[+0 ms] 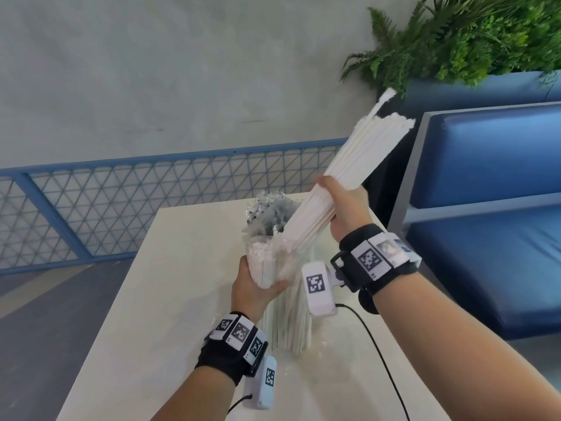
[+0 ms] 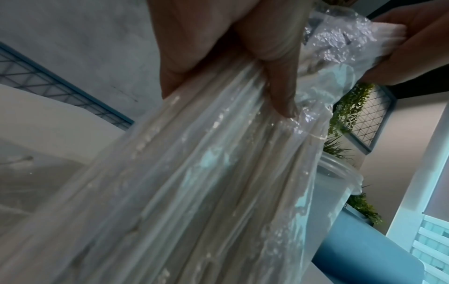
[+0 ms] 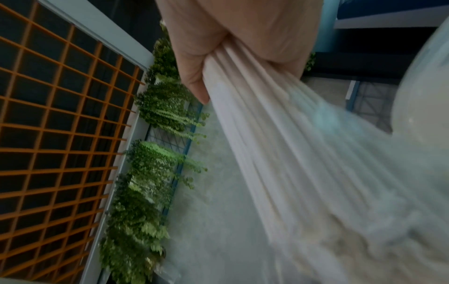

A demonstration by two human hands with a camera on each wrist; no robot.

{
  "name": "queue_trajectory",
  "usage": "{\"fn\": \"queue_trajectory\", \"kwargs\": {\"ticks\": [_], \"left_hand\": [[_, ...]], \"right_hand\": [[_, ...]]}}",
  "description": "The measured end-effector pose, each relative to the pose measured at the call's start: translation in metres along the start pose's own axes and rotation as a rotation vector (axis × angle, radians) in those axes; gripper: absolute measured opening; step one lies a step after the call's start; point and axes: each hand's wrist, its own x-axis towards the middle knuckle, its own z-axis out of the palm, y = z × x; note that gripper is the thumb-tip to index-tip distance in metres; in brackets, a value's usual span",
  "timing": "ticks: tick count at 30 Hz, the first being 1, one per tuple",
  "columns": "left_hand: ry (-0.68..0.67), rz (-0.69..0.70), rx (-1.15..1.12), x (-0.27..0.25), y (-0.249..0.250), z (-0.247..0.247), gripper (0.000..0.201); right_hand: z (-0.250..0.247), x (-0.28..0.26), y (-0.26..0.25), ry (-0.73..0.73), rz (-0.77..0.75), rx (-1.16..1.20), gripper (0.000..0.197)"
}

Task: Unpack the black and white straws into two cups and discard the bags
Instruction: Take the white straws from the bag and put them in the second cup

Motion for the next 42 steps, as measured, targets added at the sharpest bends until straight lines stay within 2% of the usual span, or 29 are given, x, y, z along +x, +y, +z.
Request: {"fn": "queue_trajectory", "kwargs": {"ticks": [5, 12, 16, 23, 29, 35, 38, 40, 42], "left_hand": [[0.010, -0.005, -0.021, 0.001, -0.003, -0.001, 0.067], [-0.006, 0.002, -0.027, 0.002, -0.003, 0.003, 0.065], [0.008, 0.006, -0.020, 0.002, -0.005, 0.003, 0.067], [0.013, 0.009, -0.005, 0.001, -0.004, 0.003, 0.069], [0.015, -0.004, -0.022, 0.003, -0.003, -0.004, 0.066], [0.031, 0.017, 0.000, 0.003, -0.004, 0.003, 0.066], [0.037, 0.018, 0.005, 0.002, -0.002, 0.003, 0.064], [0.049, 0.014, -0.001, 0.000, 0.000, 0.001, 0.062], [0.050, 0.013, -0.009, -0.003, 0.002, 0.000, 0.061]], "right_hand": [[-0.006, 0.016, -0.020, 0.042, -0.009, -0.040, 0.013], [0.003, 0.008, 0.019, 0.012, 0.050, -0.057, 0.027], [0.005, 0.001, 0.035, -0.051, 0.064, -0.113, 0.045], [0.007, -0.007, 0.045, -0.034, 0.048, -0.131, 0.035], [-0.001, 0.010, 0.009, 0.079, 0.038, -0.057, 0.024], [-0.010, 0.019, -0.009, 0.074, 0.029, -0.115, 0.034], [-0.018, 0.025, -0.024, 0.135, 0.023, -0.075, 0.037], [-0.024, 0.031, -0.043, 0.196, -0.047, -0.045, 0.047], [-0.029, 0.038, -0.061, 0.256, -0.162, -0.112, 0.061]]}}
